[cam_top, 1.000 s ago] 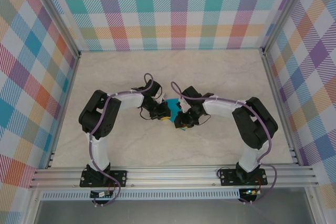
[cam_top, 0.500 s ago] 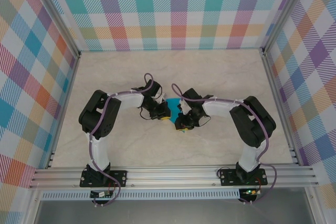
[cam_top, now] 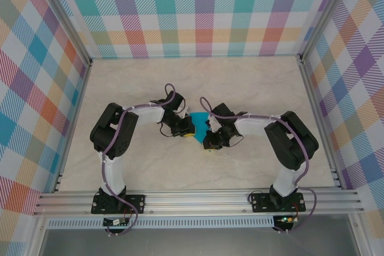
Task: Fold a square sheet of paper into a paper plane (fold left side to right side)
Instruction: Third fold the triangle at the center of the table.
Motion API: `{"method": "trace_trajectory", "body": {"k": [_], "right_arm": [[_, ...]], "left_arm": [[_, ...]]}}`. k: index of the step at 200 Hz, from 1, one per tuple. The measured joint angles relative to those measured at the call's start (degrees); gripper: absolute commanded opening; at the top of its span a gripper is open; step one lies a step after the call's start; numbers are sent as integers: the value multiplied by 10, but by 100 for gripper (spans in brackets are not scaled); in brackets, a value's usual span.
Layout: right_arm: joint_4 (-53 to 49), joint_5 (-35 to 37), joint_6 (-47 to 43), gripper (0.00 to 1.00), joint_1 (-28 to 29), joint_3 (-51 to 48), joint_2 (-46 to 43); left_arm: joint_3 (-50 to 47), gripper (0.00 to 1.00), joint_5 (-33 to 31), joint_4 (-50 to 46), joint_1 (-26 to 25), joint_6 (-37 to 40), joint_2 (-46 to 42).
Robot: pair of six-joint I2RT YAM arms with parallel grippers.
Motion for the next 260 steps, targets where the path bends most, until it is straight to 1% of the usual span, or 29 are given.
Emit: {"method": "trace_trajectory", "body": {"k": [66,79,103,127,146,177,214,260], "right_arm": [[33,-25,12,1,-11,-82,-56],[14,-25,11,2,-11,-83,-64],[-55,-17,11,3,-11,-78,-99],[-83,-16,13,0,-11,-44,-125],[-76,-16,23,0,-11,-12,-113],[-64,3,43,0,-11,22,-54],[-58,23,67,0,-11,30,-20],[-56,27,70,0,-12,34,8]], "left_arm": [[0,7,0,-1,0,0,0],[0,7,0,-1,0,0,0],[1,7,0,-2,0,2,0],[1,7,0,-3,0,2,0],[1,7,0,-3,0,2,0],[1,7,0,-3,0,2,0],[2,7,0,-3,0,2,0],[2,7,-2,-4,0,2,-1]]}}
